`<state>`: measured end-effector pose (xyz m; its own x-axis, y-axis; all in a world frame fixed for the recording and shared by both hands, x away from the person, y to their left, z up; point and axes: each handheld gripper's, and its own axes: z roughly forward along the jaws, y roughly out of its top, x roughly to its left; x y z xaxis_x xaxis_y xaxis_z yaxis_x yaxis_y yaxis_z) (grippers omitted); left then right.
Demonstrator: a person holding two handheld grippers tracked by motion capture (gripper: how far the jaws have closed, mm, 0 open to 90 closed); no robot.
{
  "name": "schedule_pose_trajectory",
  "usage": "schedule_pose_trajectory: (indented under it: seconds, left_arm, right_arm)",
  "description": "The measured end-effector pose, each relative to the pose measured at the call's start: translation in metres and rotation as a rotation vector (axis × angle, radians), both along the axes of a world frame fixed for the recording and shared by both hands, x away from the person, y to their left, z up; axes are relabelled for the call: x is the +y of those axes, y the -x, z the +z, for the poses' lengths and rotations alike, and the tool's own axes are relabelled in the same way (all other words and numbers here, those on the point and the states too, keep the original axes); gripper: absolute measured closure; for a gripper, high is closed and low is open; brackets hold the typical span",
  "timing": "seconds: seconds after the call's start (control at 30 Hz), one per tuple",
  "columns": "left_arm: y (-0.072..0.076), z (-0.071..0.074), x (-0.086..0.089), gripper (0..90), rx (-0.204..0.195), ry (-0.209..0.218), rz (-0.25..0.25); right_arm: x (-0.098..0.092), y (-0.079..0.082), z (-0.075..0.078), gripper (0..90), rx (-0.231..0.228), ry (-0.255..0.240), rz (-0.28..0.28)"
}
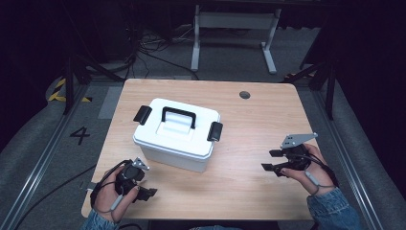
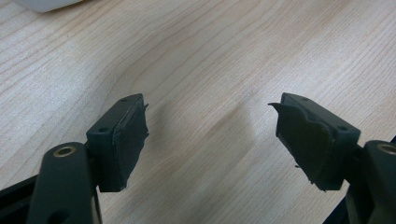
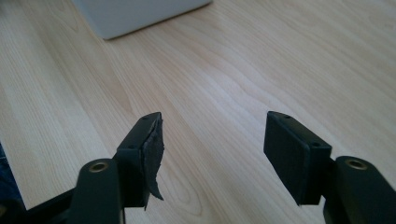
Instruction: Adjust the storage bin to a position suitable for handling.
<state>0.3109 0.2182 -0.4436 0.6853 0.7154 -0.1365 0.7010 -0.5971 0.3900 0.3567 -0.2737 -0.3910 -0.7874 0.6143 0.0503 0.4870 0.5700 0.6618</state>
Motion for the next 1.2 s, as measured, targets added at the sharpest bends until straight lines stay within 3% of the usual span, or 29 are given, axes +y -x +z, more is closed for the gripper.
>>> schedule_pose_trajectory:
  seconds: [0.43,0.63,0.97,1.2]
  left_arm:
    - [-0.001,0.000,0.000,25.8,-0.008,-0.006,-0.005]
    - [0.000,0.000,0.000,25.8,-0.004,-0.001,-0.002]
    - [0.000,0.000,0.000,25.8,-0.002,-0.002,-0.001]
    - [0.001,0.000,0.000,25.7,-0.005,0.002,0.000]
  right_arm:
    - [0.028,-0.013,0.047,41.8,-0.049,-0.034,0.050]
    - [0.036,-0.018,0.058,42.4,-0.043,-0.052,0.047]
    - [0.057,-0.030,0.079,41.9,-0.076,-0.077,0.091]
    - [0.085,-0.043,0.092,42.5,-0.063,-0.100,0.125]
